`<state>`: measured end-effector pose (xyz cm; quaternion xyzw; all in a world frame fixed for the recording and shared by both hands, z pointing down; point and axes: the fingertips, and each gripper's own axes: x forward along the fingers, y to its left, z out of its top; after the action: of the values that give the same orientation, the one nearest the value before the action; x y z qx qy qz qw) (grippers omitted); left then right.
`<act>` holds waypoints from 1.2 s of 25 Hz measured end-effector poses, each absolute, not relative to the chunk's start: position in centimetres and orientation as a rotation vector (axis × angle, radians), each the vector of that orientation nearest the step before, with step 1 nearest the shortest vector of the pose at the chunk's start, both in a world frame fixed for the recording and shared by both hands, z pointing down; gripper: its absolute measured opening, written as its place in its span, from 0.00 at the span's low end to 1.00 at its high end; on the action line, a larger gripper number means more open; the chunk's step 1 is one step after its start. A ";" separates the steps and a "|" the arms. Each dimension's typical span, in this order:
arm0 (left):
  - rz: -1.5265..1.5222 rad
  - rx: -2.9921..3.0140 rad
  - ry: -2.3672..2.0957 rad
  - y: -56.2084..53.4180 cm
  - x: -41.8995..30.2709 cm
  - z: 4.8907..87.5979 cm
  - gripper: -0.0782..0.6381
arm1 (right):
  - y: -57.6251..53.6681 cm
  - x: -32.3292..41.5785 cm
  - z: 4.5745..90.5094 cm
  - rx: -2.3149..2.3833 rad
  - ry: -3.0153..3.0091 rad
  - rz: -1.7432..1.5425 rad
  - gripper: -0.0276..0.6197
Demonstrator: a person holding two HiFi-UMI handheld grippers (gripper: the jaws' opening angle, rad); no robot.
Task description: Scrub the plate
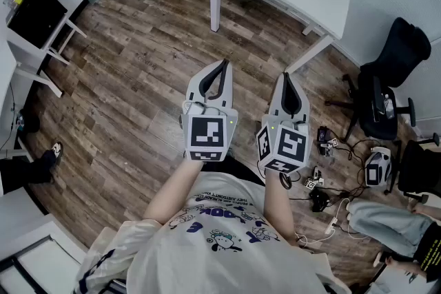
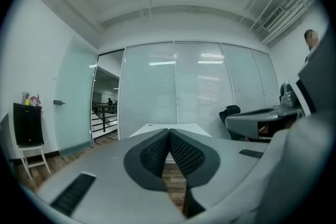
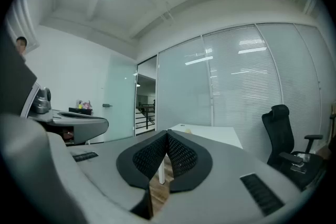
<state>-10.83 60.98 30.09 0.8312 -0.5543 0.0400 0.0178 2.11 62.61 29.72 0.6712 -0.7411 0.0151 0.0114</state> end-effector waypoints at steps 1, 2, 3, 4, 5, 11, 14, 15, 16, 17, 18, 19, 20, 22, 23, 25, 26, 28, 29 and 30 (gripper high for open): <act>0.123 2.582 -1.722 61.0 -10.8 30.1 0.15 | 62.6 2.1 29.7 2.092 -2.312 0.047 0.04; 0.122 2.582 -1.722 61.0 -10.8 30.1 0.15 | 62.6 2.1 29.8 2.091 -2.313 0.047 0.04; 0.121 2.582 -1.722 61.0 -10.7 30.1 0.15 | 62.6 2.1 29.8 2.089 -2.314 0.047 0.04; 0.121 2.581 -1.723 61.0 -10.7 30.1 0.15 | 62.6 2.1 29.8 2.088 -2.314 0.048 0.04; 0.122 2.581 -1.726 61.0 -10.6 30.1 0.15 | 62.6 2.2 29.9 2.087 -2.315 0.049 0.04; 0.144 2.573 -1.742 60.6 -10.1 30.4 0.15 | 62.2 2.8 30.1 2.077 -2.325 0.050 0.04; 0.138 2.561 -1.746 60.5 -9.5 30.5 0.15 | 62.0 3.4 30.5 2.063 -2.330 0.060 0.04; 0.141 2.557 -1.748 60.5 -9.4 30.6 0.15 | 62.0 3.6 30.6 2.063 -2.332 0.067 0.04; 0.144 2.553 -1.750 60.4 -9.3 30.6 0.15 | 61.9 3.8 30.7 2.063 -2.336 0.074 0.04; 0.147 2.548 -1.753 60.4 -9.1 30.7 0.15 | 61.8 4.0 30.7 2.061 -2.339 0.078 0.04; 0.149 2.542 -1.756 60.3 -8.9 30.8 0.15 | 61.7 4.2 30.8 2.056 -2.342 0.079 0.04; 0.151 2.536 -1.761 60.1 -8.7 30.9 0.15 | 61.6 4.5 30.9 2.049 -2.346 0.079 0.04; 0.150 2.530 -1.767 60.0 -8.5 30.9 0.15 | 61.4 4.9 30.9 2.041 -2.350 0.078 0.04; 0.146 2.517 -1.780 59.8 -8.0 31.0 0.15 | 61.1 5.6 31.1 2.025 -2.359 0.079 0.04; 0.145 2.510 -1.787 59.7 -7.8 31.1 0.15 | 60.9 5.9 31.2 2.017 -2.364 0.083 0.04; 0.143 2.490 -1.804 59.5 -7.7 31.3 0.15 | 60.6 6.6 31.6 2.001 -2.373 0.096 0.04; 0.144 2.478 -1.813 59.5 -7.7 31.4 0.15 | 60.4 6.8 31.8 1.995 -2.376 0.103 0.04; 0.149 2.456 -1.832 59.4 -7.8 31.7 0.15 | 60.3 7.2 32.2 1.987 -2.380 0.117 0.04; 0.155 2.447 -1.842 59.4 -7.9 31.9 0.15 | 60.3 7.3 32.4 1.980 -2.383 0.123 0.04; 0.162 2.437 -1.852 59.3 -8.0 32.1 0.15 | 60.1 7.3 32.7 1.970 -2.387 0.128 0.04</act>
<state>-8.01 59.35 32.09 0.7946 -0.6037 0.0527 0.0381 7.34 60.14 32.65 0.6359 -0.7704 0.0415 0.0219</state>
